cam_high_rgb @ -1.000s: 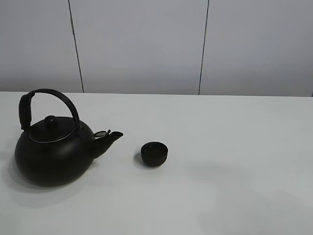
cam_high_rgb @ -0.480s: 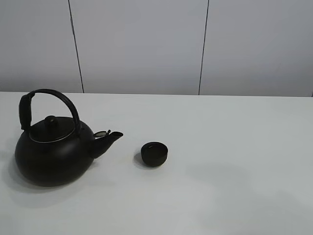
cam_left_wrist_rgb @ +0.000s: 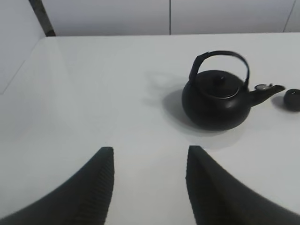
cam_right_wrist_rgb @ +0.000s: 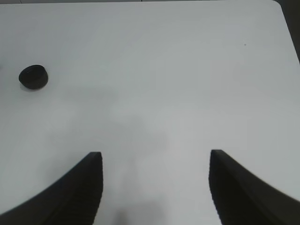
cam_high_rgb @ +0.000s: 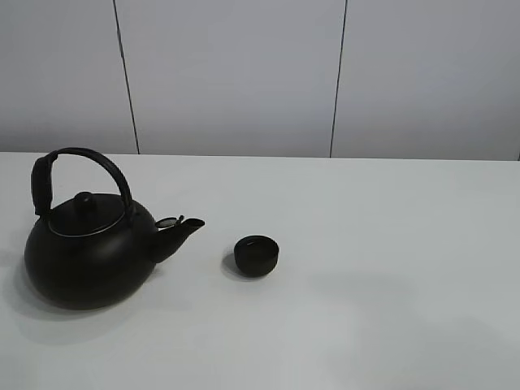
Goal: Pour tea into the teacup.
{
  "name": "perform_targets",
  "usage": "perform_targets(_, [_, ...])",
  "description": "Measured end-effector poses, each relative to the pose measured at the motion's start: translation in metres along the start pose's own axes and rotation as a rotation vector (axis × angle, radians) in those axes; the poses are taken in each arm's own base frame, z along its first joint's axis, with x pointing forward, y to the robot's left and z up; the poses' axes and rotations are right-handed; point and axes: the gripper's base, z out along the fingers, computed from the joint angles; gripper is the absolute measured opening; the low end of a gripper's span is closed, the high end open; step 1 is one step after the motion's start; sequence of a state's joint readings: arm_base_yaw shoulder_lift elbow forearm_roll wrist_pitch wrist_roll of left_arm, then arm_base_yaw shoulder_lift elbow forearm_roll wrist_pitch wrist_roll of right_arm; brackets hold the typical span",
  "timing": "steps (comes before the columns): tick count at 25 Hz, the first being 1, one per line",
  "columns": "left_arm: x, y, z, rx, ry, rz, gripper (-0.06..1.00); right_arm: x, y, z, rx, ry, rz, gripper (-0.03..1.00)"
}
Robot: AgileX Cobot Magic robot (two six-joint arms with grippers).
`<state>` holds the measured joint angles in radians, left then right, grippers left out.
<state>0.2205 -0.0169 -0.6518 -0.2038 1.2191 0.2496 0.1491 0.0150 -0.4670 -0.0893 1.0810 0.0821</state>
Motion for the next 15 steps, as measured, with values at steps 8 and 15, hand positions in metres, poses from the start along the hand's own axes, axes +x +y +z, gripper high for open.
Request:
perform_targets(8, [0.025,0.008,0.037,-0.016,0.104,0.004,0.35,0.000,0.000,0.000,0.000,0.000,0.000,0.45])
perform_targets(15, [0.026,0.009,0.036,0.083,0.095,0.054,0.35,0.000,0.000,0.000,0.000,0.001,0.000,0.45])
